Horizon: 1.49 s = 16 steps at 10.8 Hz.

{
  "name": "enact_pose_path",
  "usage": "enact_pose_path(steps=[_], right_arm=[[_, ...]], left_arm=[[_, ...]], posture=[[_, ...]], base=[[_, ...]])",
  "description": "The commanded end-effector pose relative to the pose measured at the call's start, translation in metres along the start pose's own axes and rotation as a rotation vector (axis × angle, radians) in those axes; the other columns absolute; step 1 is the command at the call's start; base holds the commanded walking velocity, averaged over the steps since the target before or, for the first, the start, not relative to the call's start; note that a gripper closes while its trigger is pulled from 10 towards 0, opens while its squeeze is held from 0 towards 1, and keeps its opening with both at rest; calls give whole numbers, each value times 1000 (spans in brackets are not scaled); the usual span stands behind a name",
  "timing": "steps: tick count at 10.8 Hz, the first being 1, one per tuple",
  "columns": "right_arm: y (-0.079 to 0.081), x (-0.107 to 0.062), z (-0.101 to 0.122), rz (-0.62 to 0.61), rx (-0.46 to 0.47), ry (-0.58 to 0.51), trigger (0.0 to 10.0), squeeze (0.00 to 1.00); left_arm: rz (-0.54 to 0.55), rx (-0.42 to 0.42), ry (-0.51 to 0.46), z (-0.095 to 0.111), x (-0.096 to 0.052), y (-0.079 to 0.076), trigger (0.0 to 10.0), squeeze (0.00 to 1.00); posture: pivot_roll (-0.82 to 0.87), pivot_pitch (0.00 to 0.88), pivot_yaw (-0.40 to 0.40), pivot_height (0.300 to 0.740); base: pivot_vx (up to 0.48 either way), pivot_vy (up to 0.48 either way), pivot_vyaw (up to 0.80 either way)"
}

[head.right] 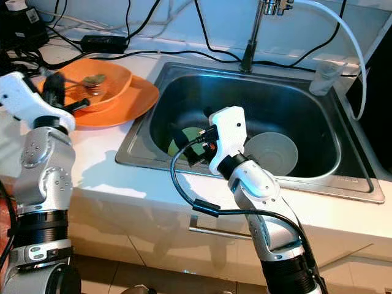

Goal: Kitchen organization

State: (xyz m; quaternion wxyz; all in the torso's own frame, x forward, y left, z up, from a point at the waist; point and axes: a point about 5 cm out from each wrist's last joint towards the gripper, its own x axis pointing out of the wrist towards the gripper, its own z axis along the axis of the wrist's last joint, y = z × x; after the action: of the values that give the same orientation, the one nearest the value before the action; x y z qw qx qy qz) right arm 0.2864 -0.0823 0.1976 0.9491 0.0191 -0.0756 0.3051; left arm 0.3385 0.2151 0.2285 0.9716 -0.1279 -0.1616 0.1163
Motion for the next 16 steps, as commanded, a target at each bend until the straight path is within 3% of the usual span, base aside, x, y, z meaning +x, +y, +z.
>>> enact_pose_path(steps=[1, 5, 8, 10, 12, 13, 15, 16], right_arm=[[-6, 0, 5, -23, -20, -20, 10000, 0], [-9, -1, 5, -46, -20, -24, 10000, 0], [-15, 1, 8, -93, 47, -47, 10000, 0], [-24, 1, 9, -161, 99, -64, 10000, 1000], [-25, 1, 9, -183, 107, -71, 10000, 965], [-24, 2, 9, -190, 138, -83, 10000, 0], [-28, 4, 8, -247, 276, -122, 10000, 0], [-33, 4, 6, -301, 349, -147, 10000, 0]], left_arm=[[-61, 18, -54, 9, -2, -11, 0, 0], [-151, 97, -156, 25, -4, -30, 0, 0], [-204, -37, -127, 25, -2, -41, 0, 0], [-286, -171, -98, 25, -2, -57, 0, 0], [-370, -273, -68, 26, -2, -71, 0, 0], [-411, -359, -15, 21, -3, -79, 0, 0], [-456, -507, 94, 8, -7, -93, 0, 0], [-477, -515, 126, 3, -9, -97, 0, 0]], posture=[[-16, 51, -33, 740], [-16, 56, -39, 740], [-18, 52, -38, 740], [-20, 55, -30, 740], [-19, 54, -22, 740], [-16, 52, -10, 740], [-11, 55, 7, 740], [-10, 60, 17, 740]], base=[[0, 0, 0], [0, 0, 0], [0, 0, 0], [0, 0, 0], [0, 0, 0], [0, 0, 0], [0, 0, 0], [0, 0, 0]])
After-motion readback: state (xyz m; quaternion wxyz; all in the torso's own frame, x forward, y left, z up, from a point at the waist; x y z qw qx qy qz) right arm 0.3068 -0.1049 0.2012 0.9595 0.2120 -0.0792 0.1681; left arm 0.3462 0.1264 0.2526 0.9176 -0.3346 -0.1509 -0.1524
